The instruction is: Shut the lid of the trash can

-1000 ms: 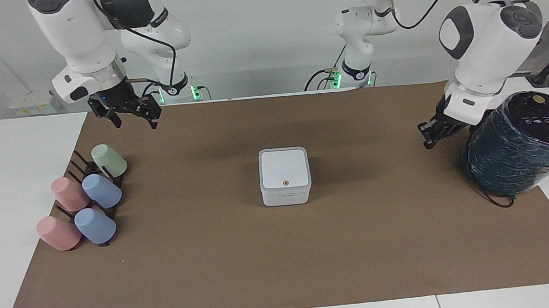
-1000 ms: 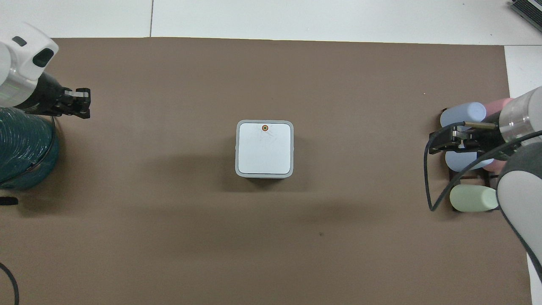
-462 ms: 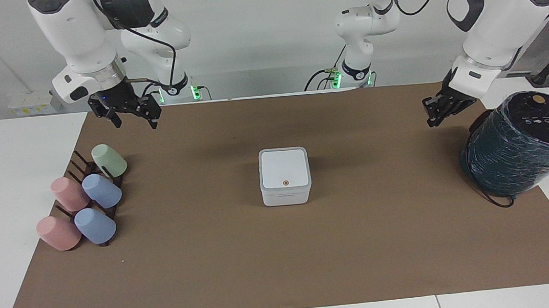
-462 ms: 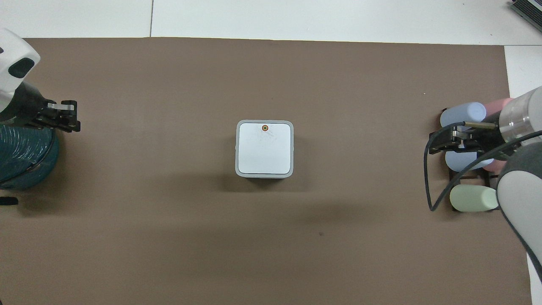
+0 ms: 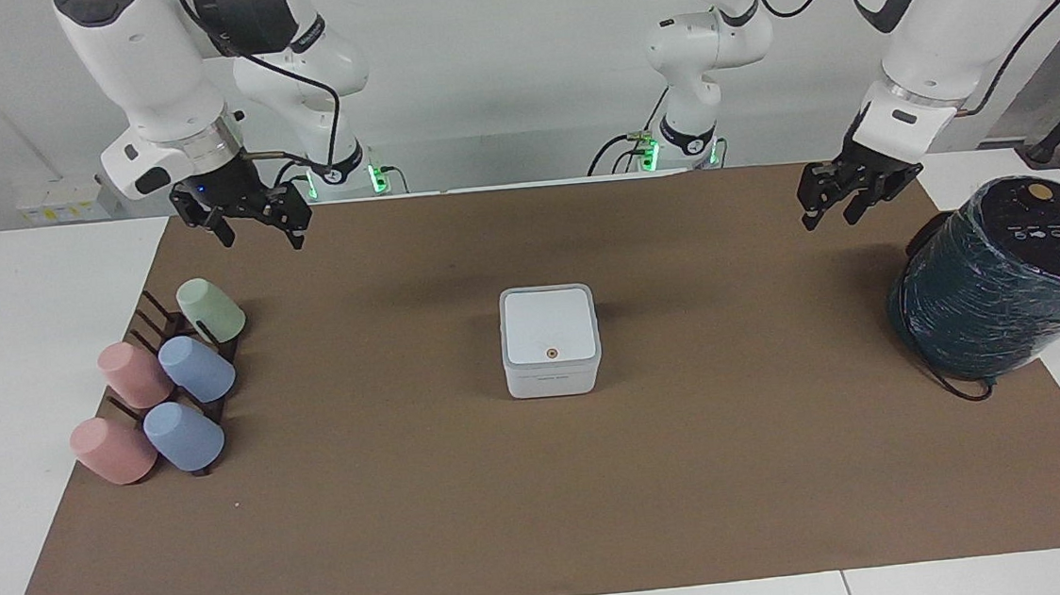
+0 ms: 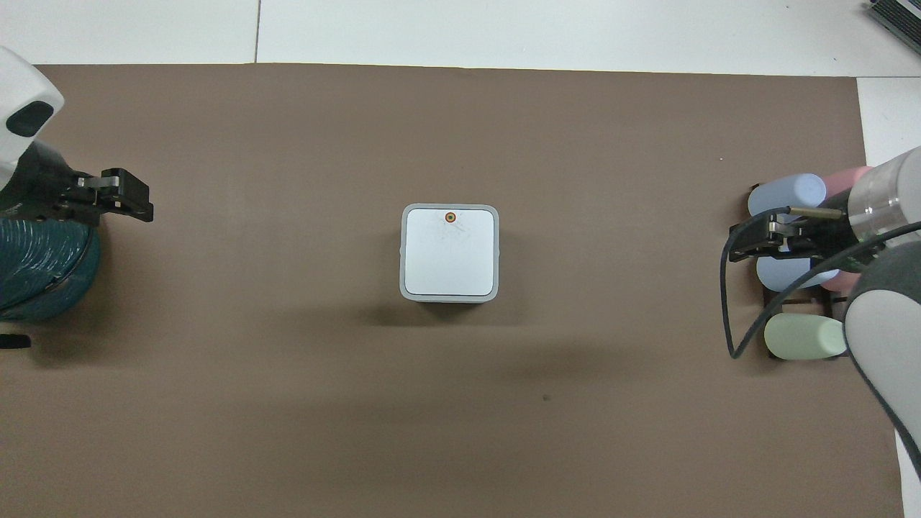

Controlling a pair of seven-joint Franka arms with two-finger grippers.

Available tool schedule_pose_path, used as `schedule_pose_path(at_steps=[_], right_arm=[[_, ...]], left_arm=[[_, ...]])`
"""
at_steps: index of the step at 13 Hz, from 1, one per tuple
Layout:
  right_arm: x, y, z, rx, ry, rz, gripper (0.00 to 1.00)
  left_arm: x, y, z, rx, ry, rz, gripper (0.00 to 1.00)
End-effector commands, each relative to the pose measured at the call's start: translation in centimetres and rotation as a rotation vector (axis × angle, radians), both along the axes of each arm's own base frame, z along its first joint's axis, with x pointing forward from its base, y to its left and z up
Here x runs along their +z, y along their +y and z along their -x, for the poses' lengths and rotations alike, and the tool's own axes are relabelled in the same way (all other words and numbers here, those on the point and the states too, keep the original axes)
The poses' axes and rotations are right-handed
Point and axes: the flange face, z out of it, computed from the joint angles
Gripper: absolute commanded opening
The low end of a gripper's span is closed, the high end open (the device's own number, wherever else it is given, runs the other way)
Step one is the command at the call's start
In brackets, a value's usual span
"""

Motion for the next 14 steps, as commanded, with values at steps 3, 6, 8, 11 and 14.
schedule_pose_path(at_steps=[3, 6, 8, 11, 14], right_arm=[[0.0, -0.1, 0.2, 0.018, -0.012, -0.024, 1.0], [-0.1, -0.1, 0.2, 0.018, -0.009, -0.024, 1.0], [-0.1, -0.1, 0.2, 0.018, -0.009, -0.024, 1.0], [-0.1, -0.1, 0.2, 0.018, -0.009, -0.024, 1.0], [-0.1, -0.1, 0.2, 0.018, -0.009, -0.025, 1.0]], left_arm=[[0.6, 0.2, 0.1, -0.055, -0.037, -0.024, 1.0], [0.7, 1.4, 0.2, -0.065, -0.034, -0.026, 1.0], [0.6, 1.8, 0.3, -0.072, -0.03, -0.038, 1.0], [0.6, 2.0, 0.4, -0.076, -0.025, -0.071, 1.0], [0.6, 2.1, 0.6, -0.075, -0.013, -0.072, 1.0]])
